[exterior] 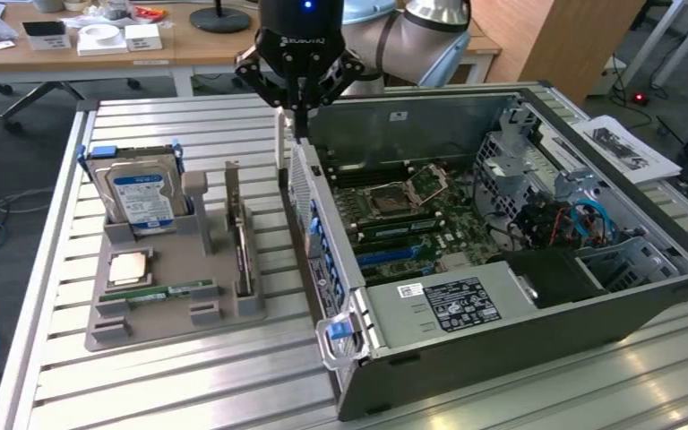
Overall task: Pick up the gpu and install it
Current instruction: 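Reach for the gpu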
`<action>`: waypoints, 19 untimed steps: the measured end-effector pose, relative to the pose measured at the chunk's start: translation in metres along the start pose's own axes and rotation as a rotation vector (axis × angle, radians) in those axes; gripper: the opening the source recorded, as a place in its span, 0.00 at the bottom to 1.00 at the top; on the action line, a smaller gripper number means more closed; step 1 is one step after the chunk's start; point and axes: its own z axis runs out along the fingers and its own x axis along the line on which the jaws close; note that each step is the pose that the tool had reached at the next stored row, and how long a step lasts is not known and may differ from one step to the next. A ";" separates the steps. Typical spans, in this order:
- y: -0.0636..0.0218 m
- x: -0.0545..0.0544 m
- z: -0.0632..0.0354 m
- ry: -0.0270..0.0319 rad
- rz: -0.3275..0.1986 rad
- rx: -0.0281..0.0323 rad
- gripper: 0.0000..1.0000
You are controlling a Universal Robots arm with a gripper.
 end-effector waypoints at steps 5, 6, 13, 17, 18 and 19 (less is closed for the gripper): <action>-0.0008 0.010 -0.0002 0.0000 0.000 0.0001 0.11; -0.0010 0.012 -0.0002 0.0000 0.000 0.0000 0.11; -0.0020 0.027 -0.0003 0.0000 0.000 0.0000 0.11; -0.0026 0.035 -0.0005 0.0000 0.000 0.0000 0.11; -0.0028 0.037 -0.0005 0.0000 0.000 0.0000 0.11; -0.0030 0.040 -0.0005 0.0000 0.000 0.0000 0.11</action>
